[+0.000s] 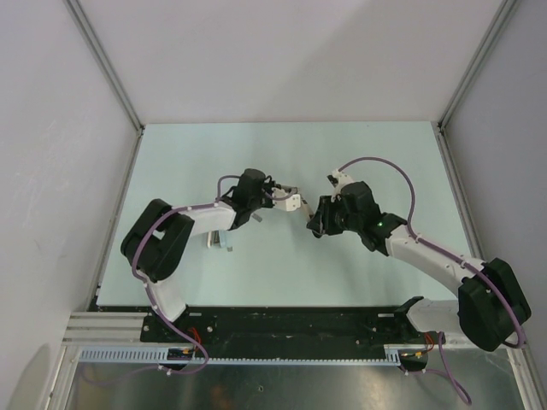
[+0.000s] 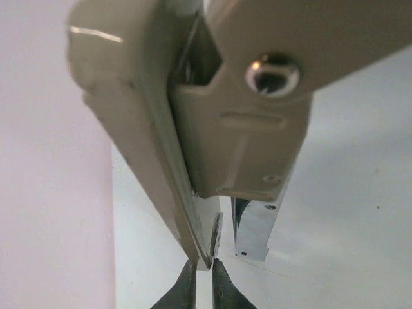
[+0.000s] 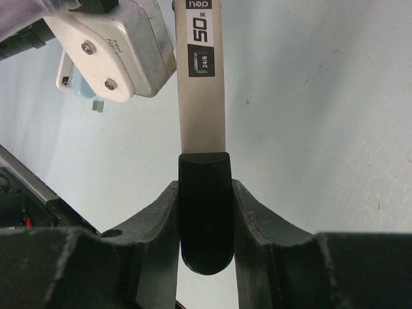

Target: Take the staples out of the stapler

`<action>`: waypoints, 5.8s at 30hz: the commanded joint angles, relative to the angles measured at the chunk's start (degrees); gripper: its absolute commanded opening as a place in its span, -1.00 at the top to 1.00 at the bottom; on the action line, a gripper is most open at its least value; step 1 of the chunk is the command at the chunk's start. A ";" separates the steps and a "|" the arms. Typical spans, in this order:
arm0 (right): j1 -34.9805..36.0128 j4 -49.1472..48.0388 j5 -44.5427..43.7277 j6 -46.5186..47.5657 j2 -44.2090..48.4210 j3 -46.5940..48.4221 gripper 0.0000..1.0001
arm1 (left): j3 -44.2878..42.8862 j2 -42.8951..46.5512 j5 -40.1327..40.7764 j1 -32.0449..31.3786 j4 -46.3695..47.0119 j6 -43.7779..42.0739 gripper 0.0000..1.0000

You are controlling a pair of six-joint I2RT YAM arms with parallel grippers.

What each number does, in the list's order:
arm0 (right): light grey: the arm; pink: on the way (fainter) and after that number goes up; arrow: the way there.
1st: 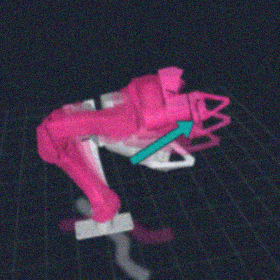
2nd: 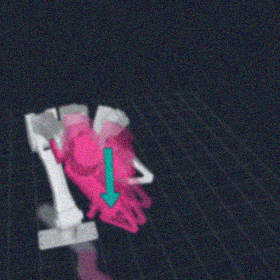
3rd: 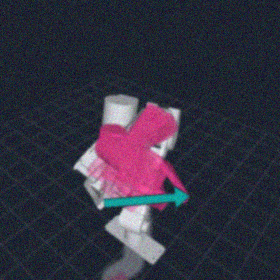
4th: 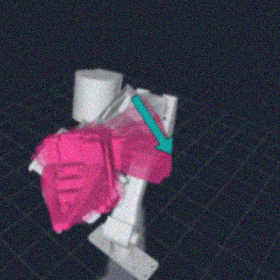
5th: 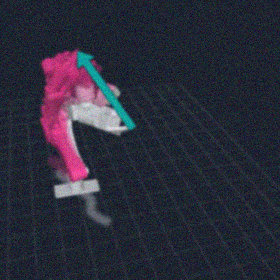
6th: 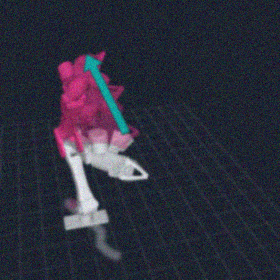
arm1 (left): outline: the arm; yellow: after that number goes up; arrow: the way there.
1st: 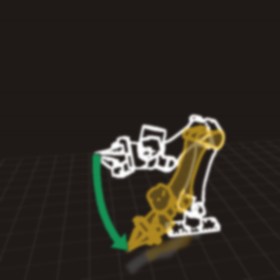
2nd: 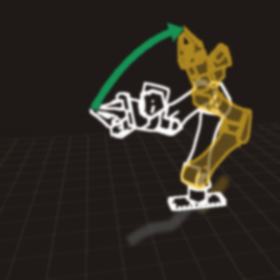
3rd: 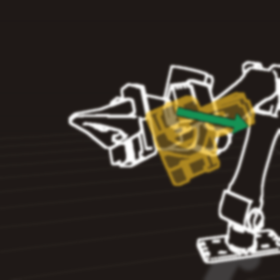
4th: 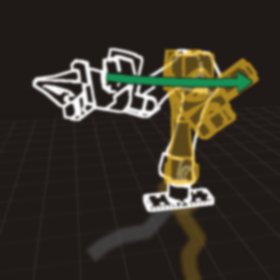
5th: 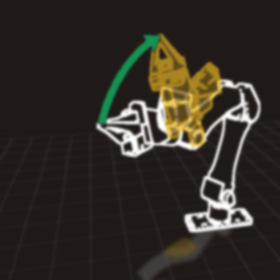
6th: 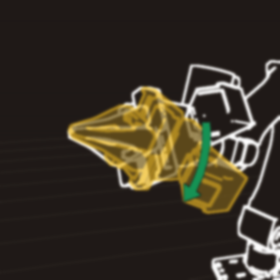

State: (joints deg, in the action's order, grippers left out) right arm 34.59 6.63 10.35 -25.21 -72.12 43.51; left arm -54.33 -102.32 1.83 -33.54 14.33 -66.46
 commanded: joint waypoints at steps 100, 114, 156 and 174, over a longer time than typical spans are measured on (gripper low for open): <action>-20.80 18.67 -37.96 -11.73 -20.67 25.30 -0.53 | 0.17 31.42 -14.18 12.61 -26.65 41.23 -0.30; -30.72 28.81 -38.09 -19.20 -19.48 18.05 -0.51 | -1.22 29.69 -16.39 12.61 -26.84 41.78 -0.32; -33.36 20.62 -31.02 -21.00 -24.22 10.21 -0.52 | -1.61 30.12 -17.57 12.62 -28.02 41.06 -0.36; -25.06 22.62 -24.33 -21.68 -24.46 10.02 -0.31 | -1.45 30.47 -17.05 12.61 -28.13 40.28 -0.36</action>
State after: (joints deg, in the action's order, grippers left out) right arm 6.42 27.53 -19.92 -44.95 -95.57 54.48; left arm -53.71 -73.08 -13.85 -21.23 -14.28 -26.46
